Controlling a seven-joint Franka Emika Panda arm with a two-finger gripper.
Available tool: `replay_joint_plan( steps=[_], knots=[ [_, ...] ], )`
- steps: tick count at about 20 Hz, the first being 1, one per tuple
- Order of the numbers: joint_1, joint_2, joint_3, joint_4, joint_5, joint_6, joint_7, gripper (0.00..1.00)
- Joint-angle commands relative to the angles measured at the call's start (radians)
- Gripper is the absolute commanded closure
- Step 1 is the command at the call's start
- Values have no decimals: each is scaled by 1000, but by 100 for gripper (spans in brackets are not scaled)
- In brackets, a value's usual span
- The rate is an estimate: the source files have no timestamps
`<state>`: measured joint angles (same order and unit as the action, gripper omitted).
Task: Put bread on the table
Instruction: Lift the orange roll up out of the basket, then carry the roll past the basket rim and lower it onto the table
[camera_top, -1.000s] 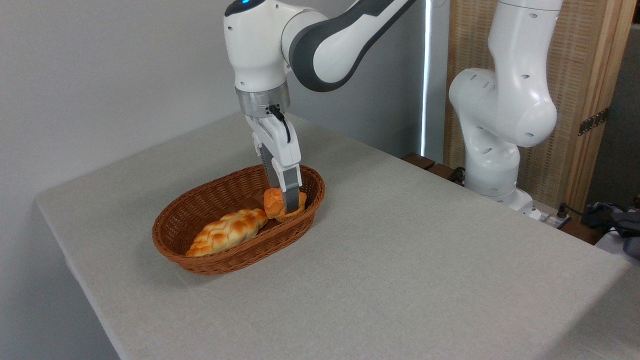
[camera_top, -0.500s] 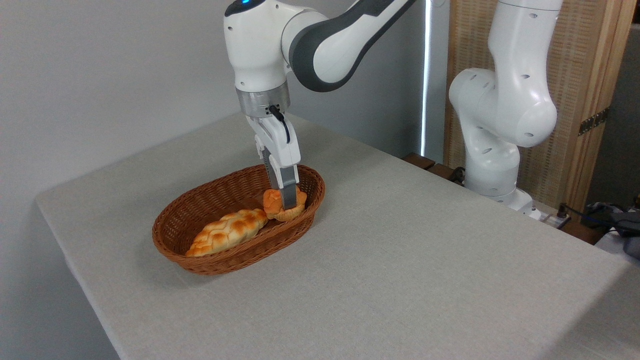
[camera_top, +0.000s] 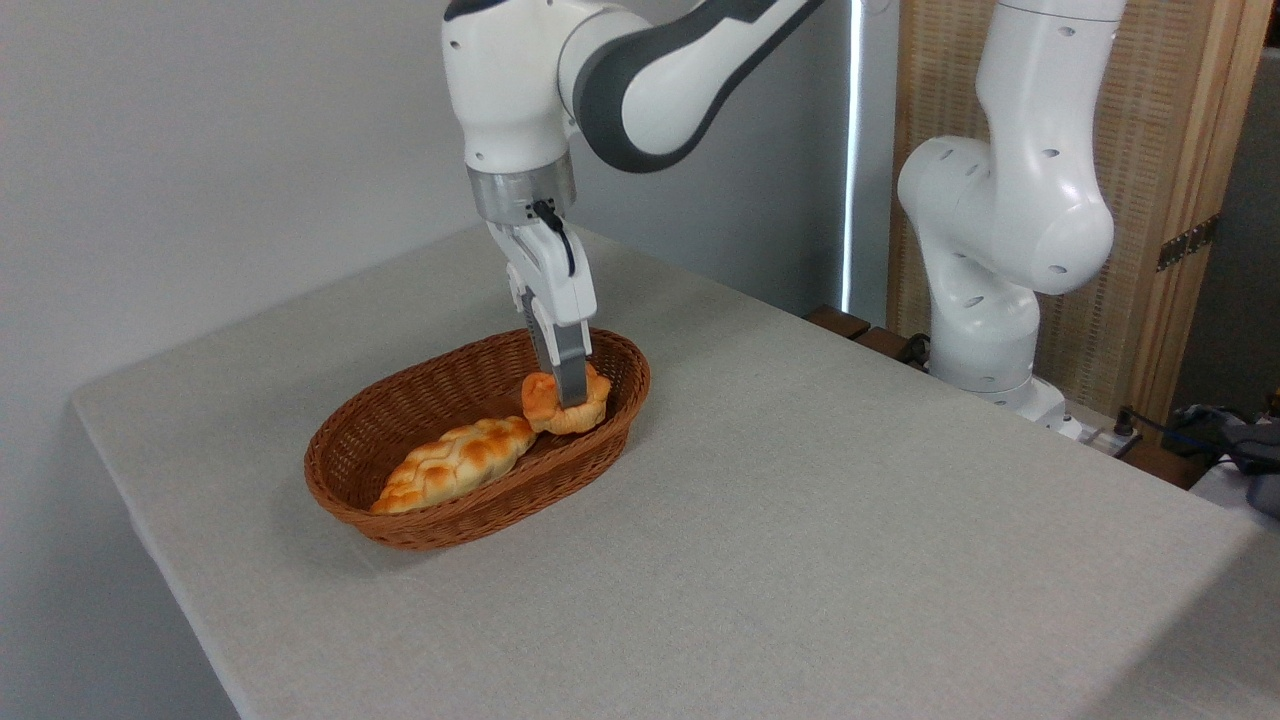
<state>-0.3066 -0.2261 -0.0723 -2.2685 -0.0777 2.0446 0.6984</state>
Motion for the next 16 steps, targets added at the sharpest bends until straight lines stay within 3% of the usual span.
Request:
replay_joint_plan(
  steps=[1,5,9,16],
  knots=[
    [7,17,19,128,-28,-131,6,54],
    [9,77,84,295,-42,-274,4,54],
    [11,132,181,424,-42,-281,9,53],
    [178,309,200,561,-33,-242,19,52]
  ],
)
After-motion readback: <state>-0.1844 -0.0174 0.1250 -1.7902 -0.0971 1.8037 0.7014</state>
